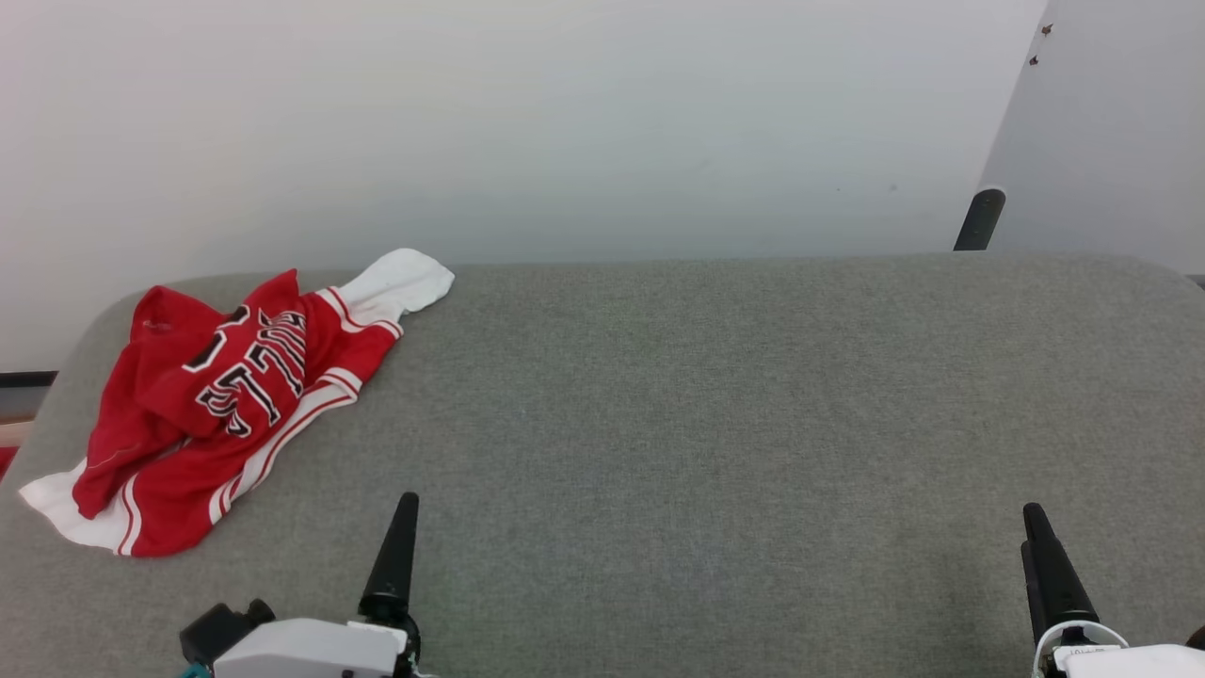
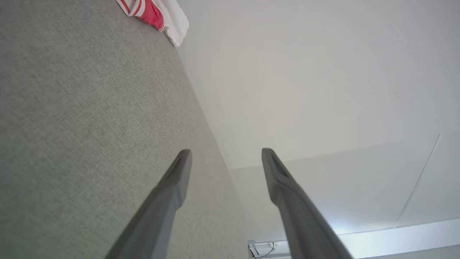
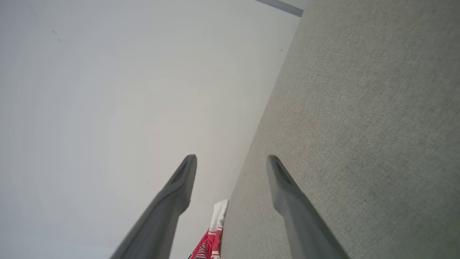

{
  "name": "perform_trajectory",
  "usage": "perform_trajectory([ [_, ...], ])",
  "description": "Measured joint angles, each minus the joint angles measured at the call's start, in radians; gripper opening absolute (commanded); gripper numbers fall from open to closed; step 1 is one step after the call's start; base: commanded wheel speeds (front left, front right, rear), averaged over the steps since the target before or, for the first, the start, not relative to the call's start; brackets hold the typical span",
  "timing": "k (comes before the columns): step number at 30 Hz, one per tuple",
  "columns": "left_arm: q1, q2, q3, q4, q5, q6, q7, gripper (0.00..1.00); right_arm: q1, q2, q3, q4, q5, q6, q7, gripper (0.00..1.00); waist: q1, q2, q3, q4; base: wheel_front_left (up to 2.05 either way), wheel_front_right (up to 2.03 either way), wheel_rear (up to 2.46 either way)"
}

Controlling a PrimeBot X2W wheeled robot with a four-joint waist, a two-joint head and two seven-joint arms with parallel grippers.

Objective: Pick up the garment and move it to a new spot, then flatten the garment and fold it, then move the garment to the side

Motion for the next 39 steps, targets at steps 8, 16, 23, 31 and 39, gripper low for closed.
perform_trajectory([
  [8, -0.001, 0.007, -0.013, -0.005, 0.184, 0.028, -0.026, 1.0, 0.004, -0.012, 0.006, -0.016, -0.125, 0.0, -0.025, 1.0, 0.0, 0.0, -0.008, 0.001, 0.0, 0.0, 0.0],
  [16, -0.008, 0.016, -0.04, -0.006, 0.392, 0.056, -0.048, 1.0, 0.01, -0.031, 0.022, -0.027, -0.347, 0.0, -0.052, 1.0, 0.0, 0.0, -0.015, 0.002, 0.0, 0.0, 0.0],
  [23, -0.008, 0.018, -0.056, -0.006, 0.553, 0.07, -0.069, 1.0, 0.022, -0.031, 0.027, -0.037, -0.529, 0.0, -0.063, 1.0, 0.0, 0.0, -0.021, 0.002, 0.0, 0.0, 0.0],
  [31, -0.009, 0.022, -0.071, -0.006, 0.709, 0.079, -0.088, 1.0, 0.03, -0.033, 0.032, -0.052, -0.686, 0.0, -0.073, 1.0, 0.0, 0.0, -0.027, 0.004, 0.0, 0.0, 0.0],
  [39, -0.009, 0.02, -0.067, -0.027, 0.842, 0.079, -0.105, 1.0, 0.042, -0.034, 0.035, -0.068, -0.792, 0.0, -0.087, 1.0, 0.0, 0.0, -0.035, 0.006, 0.0, 0.0, 0.0],
])
